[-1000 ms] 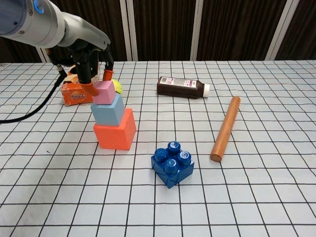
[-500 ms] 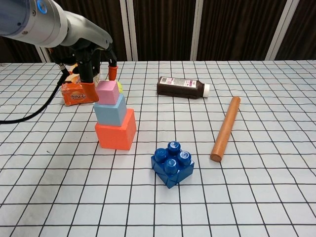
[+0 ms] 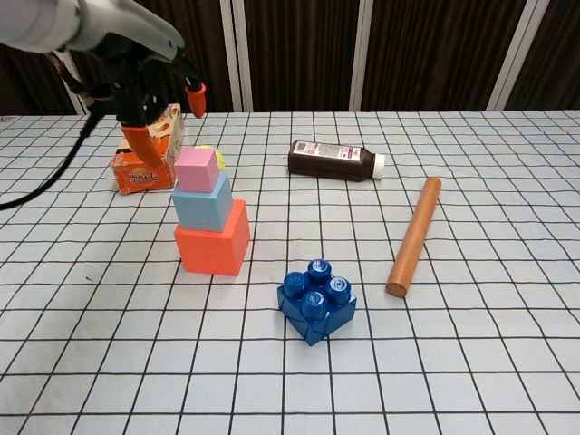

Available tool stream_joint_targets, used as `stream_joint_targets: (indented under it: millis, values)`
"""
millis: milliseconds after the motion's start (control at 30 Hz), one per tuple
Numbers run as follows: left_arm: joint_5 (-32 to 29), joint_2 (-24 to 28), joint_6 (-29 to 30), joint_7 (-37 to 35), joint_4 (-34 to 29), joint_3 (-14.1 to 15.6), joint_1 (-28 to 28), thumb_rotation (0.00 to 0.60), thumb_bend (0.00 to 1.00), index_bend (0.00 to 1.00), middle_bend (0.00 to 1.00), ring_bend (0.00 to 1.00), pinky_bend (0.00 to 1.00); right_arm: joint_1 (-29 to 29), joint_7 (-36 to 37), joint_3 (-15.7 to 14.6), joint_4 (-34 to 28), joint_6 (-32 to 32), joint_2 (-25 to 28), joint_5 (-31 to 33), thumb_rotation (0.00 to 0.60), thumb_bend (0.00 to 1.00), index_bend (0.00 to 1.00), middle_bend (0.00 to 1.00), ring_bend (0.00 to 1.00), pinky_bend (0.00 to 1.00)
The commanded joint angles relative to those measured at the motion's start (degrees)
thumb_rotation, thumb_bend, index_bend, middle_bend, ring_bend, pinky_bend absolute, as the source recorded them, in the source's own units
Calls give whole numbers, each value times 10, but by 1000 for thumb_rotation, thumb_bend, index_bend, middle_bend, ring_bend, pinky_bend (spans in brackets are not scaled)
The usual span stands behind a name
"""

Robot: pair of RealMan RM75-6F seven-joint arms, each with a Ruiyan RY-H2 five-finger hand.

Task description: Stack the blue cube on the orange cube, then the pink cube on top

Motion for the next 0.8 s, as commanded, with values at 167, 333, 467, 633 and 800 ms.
stream_joint_targets:
  millis: [167,333,467,633,800]
  values:
    - [221,169,-3,-140,-120,46,170,600,148,196,384,344,476,-3,-4,0,-4,6,1,0,600,128,0,15,60,128]
    - [422,205,-14,-221,-120,144,310,600,163,93,213,173,300,-6,-20,1,-14,16,1,-2,600,128,0,15,61,128]
    - [557,181,1,-238,-76,208,388,600,169,87,157,120,239,-14,-36,7,-14,50,-8,-12,600,128,0,15,60,128]
    - [717,105,72,-292,19,240,479,600,170,83,120,106,222,-25,-54,8,-11,93,-19,-32,600,129,0,15,60,127]
    - [790,47,120,-327,102,238,526,600,169,82,107,87,185,-31,-73,10,-14,110,-23,-35,600,128,0,15,60,127]
